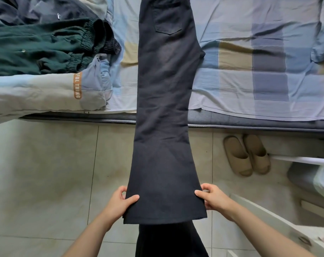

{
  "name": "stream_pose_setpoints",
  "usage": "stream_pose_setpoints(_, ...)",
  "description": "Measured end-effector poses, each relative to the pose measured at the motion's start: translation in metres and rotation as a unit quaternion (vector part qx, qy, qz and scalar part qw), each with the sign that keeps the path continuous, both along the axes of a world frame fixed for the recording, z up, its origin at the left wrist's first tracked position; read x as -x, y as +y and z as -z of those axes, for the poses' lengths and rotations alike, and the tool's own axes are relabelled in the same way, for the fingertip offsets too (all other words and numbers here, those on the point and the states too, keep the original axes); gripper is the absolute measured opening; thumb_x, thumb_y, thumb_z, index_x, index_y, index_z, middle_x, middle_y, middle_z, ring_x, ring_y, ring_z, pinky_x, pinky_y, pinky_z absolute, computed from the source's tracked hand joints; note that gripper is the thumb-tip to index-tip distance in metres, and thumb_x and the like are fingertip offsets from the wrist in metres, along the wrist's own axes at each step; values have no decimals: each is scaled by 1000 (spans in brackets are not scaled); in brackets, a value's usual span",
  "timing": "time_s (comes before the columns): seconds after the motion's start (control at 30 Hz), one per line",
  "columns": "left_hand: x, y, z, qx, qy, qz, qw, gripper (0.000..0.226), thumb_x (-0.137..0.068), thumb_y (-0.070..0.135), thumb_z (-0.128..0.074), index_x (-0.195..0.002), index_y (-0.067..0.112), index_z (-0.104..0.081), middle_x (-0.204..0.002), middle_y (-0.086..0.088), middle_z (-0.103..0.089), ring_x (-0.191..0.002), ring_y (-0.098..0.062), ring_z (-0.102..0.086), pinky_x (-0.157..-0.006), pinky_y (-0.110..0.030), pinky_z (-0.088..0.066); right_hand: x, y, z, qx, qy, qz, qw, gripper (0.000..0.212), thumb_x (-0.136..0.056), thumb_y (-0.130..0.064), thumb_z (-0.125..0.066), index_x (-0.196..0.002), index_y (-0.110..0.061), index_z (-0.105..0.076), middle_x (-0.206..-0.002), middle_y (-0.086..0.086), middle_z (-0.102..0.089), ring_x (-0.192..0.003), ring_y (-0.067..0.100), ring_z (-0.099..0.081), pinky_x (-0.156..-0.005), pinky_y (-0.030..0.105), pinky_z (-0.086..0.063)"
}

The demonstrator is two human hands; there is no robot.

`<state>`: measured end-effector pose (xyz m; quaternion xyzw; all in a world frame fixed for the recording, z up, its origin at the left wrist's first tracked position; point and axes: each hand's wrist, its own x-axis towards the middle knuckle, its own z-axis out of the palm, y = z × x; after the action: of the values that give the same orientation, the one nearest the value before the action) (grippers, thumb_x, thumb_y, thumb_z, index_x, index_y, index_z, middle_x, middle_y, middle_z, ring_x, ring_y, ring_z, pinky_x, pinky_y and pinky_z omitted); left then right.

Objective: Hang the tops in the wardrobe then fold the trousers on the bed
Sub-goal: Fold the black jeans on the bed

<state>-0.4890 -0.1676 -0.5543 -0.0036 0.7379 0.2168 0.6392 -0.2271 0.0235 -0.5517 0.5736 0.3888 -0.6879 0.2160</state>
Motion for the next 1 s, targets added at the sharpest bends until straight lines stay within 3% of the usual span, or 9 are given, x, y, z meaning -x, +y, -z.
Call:
stream_pose_setpoints(0.1, 2, 3, -7, 14, 6, -33, 999, 43, -91, 20, -66, -123, 30, -40, -92, -4, -77, -84, -24, -74, -74, -42, -59, 3, -2, -7, -20, -10, 41, 999, 40, -91, -16, -56, -123, -33, -41, -91, 10, -71, -76, 22, -67, -64, 33, -58)
stream_pose_setpoints(0.2, 12, 19, -21, -10, -1, -55, 998, 63, -92, 11, -62, -127, 55, -33, -104, 5, -74, -87, -21, -74, -66, -35, -59, 12, 14, -16, -19, 18, 47, 999, 54, -86, -14, -54, -113, -60, -44, -80, 8, -66, -67, 22, -52, -55, 27, -45)
stream_pose_setpoints(0.27, 23, 33, -30, -21, -6, -63, 998, 55, -94, 5, -56, -124, 51, -52, -106, 7, -73, -89, -21, -73, -65, -34, -58, 17, 30, -19, -33, 21, 15, 999, 41, -86, -14, -54, -104, -50, -62, -74, 2, -61, -59, 17, -45, -53, 24, -37)
stream_pose_setpoints(0.4, 55, 66, -41, -18, -12, -51, 998, 26, -91, 6, -54, -95, 13, -79, -105, -7, -75, -89, -23, -69, -70, -32, -54, 36, 69, -26, -19, 32, 49, 998, 21, -87, -22, -57, -92, -22, -77, -54, -9, -45, -44, 10, -37, -52, 22, -41)
stream_pose_setpoints(0.53, 90, 118, -42, -44, -41, -104, 993, 25, -92, 26, -58, -91, 9, -76, -96, -11, -74, -78, -19, -71, -68, -31, -54, 62, 117, -24, -2, 47, 159, 986, 36, -96, -27, -43, -85, -7, -72, -58, -2, -42, -46, 12, -37, -47, 20, -40)
stream_pose_setpoints(0.67, 134, 184, -32, -88, -33, -154, 984, 28, -99, 30, -45, -93, 15, -67, -84, -12, -74, -66, -23, -71, -68, -35, -55, 99, 174, -24, 13, 61, 282, 957, 34, -96, -21, -35, -63, -19, -43, -45, -1, -47, -36, 12, -47, -40, 18, -43)
stream_pose_setpoints(0.73, 157, 221, -24, -88, -28, -141, 986, 28, -98, 30, -41, -88, 14, -63, -69, -13, -71, -58, -22, -69, -66, -34, -55, 117, 205, -20, 12, 56, 302, 952, 31, -95, -19, -33, -69, -14, -49, -54, 5, -64, -49, 20, -65, -45, 22, -50)
stream_pose_setpoints(0.83, 188, 279, -2, -74, -18, -120, 990, 31, -97, 34, -40, -94, 12, -62, -79, -20, -74, -65, -27, -72, -67, -37, -55, 146, 249, -4, 15, 25, 294, 955, 28, -92, -17, -31, -79, -9, -54, -80, 16, -74, -68, 26, -73, -50, 23, -51)
stream_pose_setpoints(1.0, 221, 348, 51, -30, -16, -88, 996, 22, -95, 29, -33, -95, 15, -49, -69, -12, -71, -49, -25, -61, -58, -32, -54, 185, 303, 50, -29, -26, 300, 953, 16, -90, -17, -39, -88, -12, -53, -67, 8, -71, -60, 23, -62, -57, 29, -45)
